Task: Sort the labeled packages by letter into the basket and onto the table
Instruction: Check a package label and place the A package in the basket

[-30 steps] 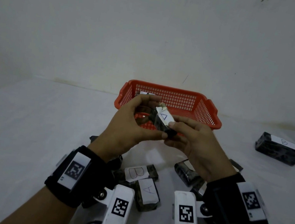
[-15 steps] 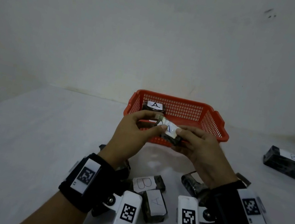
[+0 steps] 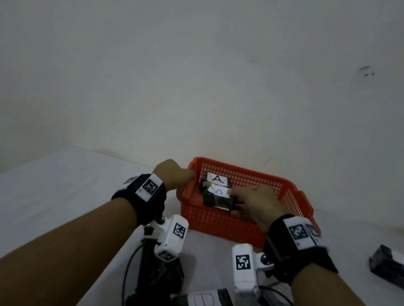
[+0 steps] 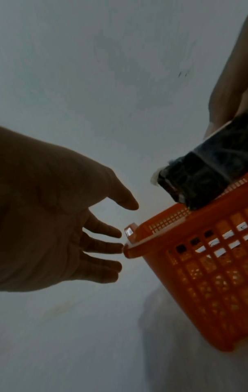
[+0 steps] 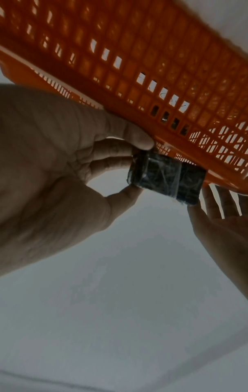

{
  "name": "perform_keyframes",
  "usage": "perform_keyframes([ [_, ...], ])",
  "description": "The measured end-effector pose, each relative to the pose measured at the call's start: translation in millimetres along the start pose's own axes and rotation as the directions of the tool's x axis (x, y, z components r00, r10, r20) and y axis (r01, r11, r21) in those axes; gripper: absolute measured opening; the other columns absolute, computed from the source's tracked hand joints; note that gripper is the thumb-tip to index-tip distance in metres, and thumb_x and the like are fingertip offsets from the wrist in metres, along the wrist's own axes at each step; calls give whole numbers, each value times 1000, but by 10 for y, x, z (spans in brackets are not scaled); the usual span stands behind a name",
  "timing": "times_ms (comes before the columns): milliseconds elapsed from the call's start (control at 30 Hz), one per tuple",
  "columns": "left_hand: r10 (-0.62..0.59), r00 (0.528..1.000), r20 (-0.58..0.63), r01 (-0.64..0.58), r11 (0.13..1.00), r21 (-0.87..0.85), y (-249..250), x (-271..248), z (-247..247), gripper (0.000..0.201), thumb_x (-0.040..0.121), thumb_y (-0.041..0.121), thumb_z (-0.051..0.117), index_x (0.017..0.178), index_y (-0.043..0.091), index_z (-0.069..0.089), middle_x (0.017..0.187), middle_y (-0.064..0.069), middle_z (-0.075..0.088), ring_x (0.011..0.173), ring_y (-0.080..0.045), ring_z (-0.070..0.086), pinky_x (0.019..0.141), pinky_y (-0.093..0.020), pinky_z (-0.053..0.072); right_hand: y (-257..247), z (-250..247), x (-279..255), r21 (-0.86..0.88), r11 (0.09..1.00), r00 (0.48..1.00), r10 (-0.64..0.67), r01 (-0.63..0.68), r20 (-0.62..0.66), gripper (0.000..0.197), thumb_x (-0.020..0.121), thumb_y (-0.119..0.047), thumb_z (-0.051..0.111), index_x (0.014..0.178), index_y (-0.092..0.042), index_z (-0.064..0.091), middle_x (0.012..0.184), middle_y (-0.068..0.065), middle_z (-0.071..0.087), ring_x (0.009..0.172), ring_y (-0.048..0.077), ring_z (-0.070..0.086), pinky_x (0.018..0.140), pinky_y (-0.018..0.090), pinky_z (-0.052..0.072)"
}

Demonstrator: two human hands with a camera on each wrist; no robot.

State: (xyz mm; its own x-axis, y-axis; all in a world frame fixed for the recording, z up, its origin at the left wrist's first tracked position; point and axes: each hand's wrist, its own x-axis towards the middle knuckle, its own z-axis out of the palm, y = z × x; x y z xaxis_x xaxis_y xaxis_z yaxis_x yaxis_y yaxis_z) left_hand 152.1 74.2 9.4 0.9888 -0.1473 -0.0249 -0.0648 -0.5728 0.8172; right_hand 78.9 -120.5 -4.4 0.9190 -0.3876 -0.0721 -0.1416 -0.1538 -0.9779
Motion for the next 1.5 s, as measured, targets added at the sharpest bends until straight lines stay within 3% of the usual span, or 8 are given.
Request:
perform_keyframes([
  [200,-104,974,199,118,991,-62,9,384,117,22,95,27,61,95,5,60,109,-17,68,98,-33,69,87,-37,57,-64,245,425,-161,978,988,145,-134,59,22,87,-6,78,103,7,70,107,24,76,77,30,74,57,31,58],
  [400,-122,965,231,150,983,-107,-86,732,249,21,95,25,57,85,7,59,96,-16,70,100,-37,70,95,-49,57,41,320,775,-292,930,967,249,-223,52,29,84,-6,81,109,3,68,110,19,74,98,35,76,89,48,64],
  [567,-68,967,246,115,977,-181,-218,988,413,39,102,14,47,132,-10,57,135,-27,61,125,-42,59,92,-37,53,159,261,942,-428,870,960,281,-246,19,32,83,-11,82,111,-1,70,113,14,76,106,27,73,96,47,61],
  [833,-27,980,198,76,967,-244,-303,1022,532,39,103,12,45,133,-12,56,136,-30,59,126,-43,58,90,-38,52,222,287,947,-547,814,974,224,-195,-13,28,84,-16,81,107,-1,73,104,14,77,98,27,76,89,38,63],
  [967,-1,985,172,33,983,-181,-302,1015,542,37,104,10,44,131,-13,56,135,-30,59,125,-43,59,91,-37,51,122,272,789,-714,700,981,155,-28,114,17,89,-28,77,92,-10,75,86,2,73,81,16,69,66,24,52],
  [1100,104,986,132,-120,986,116,-246,918,442,34,107,8,37,129,-9,55,136,-26,59,124,-39,58,100,-39,40,61,202,758,-771,629,949,170,103,266,43,89,-23,76,131,-16,69,114,4,70,94,19,68,76,26,54],
  [1233,186,970,156,-230,908,350,-269,991,462,33,107,9,37,130,-7,55,136,-25,59,124,-39,58,99,-38,40,41,155,817,-830,512,931,141,221,335,52,87,-13,80,136,-19,65,130,5,69,106,21,69,85,30,57],
  [1500,252,940,228,-340,722,603,-299,1012,457,33,108,12,38,127,-5,58,134,-24,62,122,-39,60,100,-38,43,-61,182,838,-810,502,921,67,302,385,39,85,-8,82,123,-10,73,99,3,74,87,21,74,83,34,64],
])
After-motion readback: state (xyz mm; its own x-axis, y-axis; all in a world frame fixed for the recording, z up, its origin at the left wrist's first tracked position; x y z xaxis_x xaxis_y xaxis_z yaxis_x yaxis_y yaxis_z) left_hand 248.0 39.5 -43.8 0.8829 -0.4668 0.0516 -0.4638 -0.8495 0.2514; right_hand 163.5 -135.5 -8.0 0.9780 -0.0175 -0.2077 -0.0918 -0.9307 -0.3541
